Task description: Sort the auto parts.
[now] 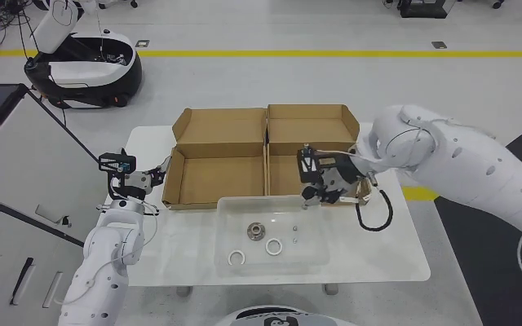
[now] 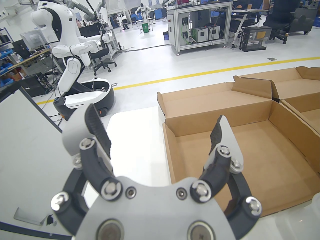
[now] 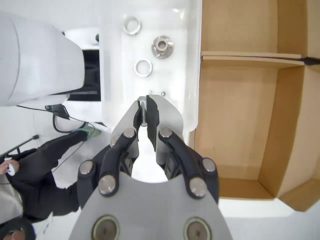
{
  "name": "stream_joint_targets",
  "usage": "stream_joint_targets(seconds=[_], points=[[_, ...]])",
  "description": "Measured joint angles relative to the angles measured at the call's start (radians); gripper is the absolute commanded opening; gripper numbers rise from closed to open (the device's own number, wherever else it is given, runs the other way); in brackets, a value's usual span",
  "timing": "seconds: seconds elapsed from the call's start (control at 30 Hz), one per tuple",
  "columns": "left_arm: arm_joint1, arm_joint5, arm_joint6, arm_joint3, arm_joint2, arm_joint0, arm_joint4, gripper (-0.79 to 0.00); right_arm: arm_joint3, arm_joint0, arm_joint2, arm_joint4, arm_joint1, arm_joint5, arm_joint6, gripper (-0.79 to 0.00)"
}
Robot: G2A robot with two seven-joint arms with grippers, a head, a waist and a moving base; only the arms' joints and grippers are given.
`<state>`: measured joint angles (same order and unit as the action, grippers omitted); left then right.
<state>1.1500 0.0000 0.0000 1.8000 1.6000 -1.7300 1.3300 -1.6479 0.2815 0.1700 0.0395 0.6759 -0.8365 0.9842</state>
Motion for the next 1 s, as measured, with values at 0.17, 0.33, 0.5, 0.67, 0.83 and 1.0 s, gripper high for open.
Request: stream_joint_targets(seconds=[0.17, 0.33, 0.5, 0.67, 0.83, 1.0], points=[[0.0, 0.0, 0.0, 0.0, 0.0, 0.0, 0.0, 0.0, 0.064, 0.007, 0.002, 0.03, -0.034, -0.172, -0.178, -0.785], [0.0, 0.0, 0.0, 0.0, 0.0, 0.0, 0.0, 0.0, 0.025, 0.004, 0.037, 0.164, -0.024, -0.176, -0.188, -0.785], [0.0, 0.0, 0.0, 0.0, 0.0, 0.0, 0.0, 0.0, 0.0, 0.029, 0.113, 0.246, 0.012, -0.176, -0.245, -0.785], [0.0, 0.0, 0.0, 0.0, 0.0, 0.0, 0.0, 0.0, -0.009, 0.074, 0.217, 0.286, 0.053, -0.176, -0.311, -0.785], [0.0, 0.0, 0.0, 0.0, 0.0, 0.0, 0.0, 0.0, -0.027, 0.144, 0.349, 0.305, 0.089, -0.176, -0.375, -0.785], [0.0, 0.0, 0.0, 0.0, 0.0, 0.0, 0.0, 0.0, -0.075, 0.25, 0.525, 0.31, 0.128, -0.176, -0.449, -0.785]])
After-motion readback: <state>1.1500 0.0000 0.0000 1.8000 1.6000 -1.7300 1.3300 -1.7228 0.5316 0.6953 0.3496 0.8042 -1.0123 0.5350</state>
